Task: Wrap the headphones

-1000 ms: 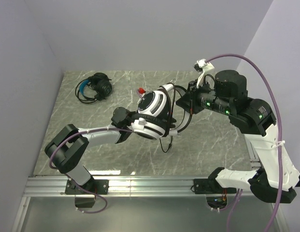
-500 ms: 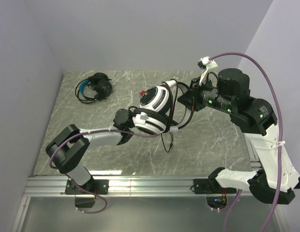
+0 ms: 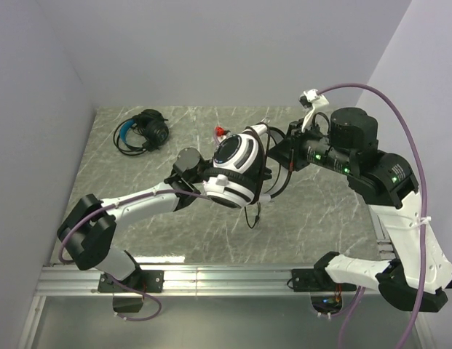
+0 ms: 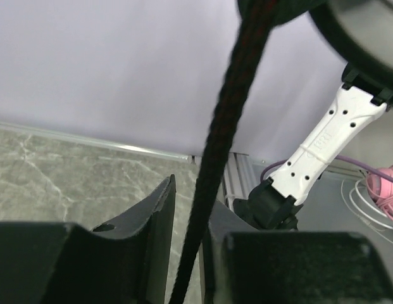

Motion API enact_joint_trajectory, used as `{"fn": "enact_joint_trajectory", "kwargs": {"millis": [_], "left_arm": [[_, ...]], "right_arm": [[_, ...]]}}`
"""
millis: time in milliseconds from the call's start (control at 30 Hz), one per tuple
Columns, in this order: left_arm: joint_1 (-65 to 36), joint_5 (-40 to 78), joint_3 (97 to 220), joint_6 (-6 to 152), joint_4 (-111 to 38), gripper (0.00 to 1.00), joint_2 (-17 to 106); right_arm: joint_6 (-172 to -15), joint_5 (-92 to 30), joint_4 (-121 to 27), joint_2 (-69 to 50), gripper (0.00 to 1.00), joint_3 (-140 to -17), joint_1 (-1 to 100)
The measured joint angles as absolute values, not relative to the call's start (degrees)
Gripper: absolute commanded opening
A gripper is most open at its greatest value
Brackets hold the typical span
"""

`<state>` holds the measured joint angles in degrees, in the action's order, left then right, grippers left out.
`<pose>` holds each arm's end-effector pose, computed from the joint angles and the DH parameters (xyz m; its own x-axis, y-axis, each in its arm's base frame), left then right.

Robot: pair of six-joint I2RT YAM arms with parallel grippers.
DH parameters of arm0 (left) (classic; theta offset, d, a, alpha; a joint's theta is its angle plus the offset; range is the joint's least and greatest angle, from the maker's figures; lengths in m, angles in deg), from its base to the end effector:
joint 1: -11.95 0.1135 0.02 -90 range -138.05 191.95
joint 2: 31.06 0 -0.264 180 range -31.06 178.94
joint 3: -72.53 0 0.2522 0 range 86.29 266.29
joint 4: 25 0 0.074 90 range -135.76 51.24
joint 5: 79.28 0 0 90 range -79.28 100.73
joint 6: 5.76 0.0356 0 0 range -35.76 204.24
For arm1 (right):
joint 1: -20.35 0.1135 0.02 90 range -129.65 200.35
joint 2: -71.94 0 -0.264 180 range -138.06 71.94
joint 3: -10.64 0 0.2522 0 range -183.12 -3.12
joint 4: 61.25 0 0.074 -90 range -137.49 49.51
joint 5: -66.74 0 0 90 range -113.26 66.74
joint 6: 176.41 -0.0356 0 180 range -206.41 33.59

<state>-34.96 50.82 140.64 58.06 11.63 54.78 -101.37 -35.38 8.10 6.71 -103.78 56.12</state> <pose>0.2134 -0.2617 0.3328 -0.2315 -0.2465 -0.9411 0.9725 -0.0348 -0.2302 0.1387 0.1092 0.5066 -0.4590 -0.0196 -0.8882 -0.6344 0.7071 0.3122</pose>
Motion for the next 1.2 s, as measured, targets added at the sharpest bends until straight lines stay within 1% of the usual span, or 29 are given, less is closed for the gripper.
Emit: {"fn": "enact_joint_trajectory", "kwargs": {"millis": [200, 400, 433, 533, 767, 1067, 1200], "left_arm": [[-34.96, 50.69, 138.72, 58.24, 12.09, 0.23, 54.80], [-35.25, 50.27, 134.61, 56.93, 15.65, 0.22, 54.80], [-35.49, 49.97, 133.54, 56.44, 16.59, 0.22, 54.80], [-36.19, 49.51, 130.28, 55.46, 18.60, 0.17, 54.58], [-38.72, 47.67, 124.05, 53.17, 23.17, 0.15, 52.27], [-43.88, 43.06, 122.56, 53.54, 19.61, 0.08, 47.33], [-46.09, 40.75, 121.84, 53.32, 18.14, 0.08, 46.72]], "right_arm": [[-101.54, -34.29, 7.99, 6.88, 0.00, -103.76, 55.79], [-102.27, -29.59, 7.97, 6.86, 0.00, -103.76, 54.17], [-102.61, -28.80, 7.97, 6.86, 0.00, -103.76, 53.58], [-103.58, -27.01, 7.51, 6.88, 0.00, -103.52, 52.01], [-104.56, -21.92, 7.01, 6.36, 0.00, -103.28, 50.50], [-104.78, -11.95, 6.53, 4.30, 0.00, -99.93, 50.08], [-104.76, -7.18, 6.44, 3.17, 0.00, -97.99, 49.80]]}}
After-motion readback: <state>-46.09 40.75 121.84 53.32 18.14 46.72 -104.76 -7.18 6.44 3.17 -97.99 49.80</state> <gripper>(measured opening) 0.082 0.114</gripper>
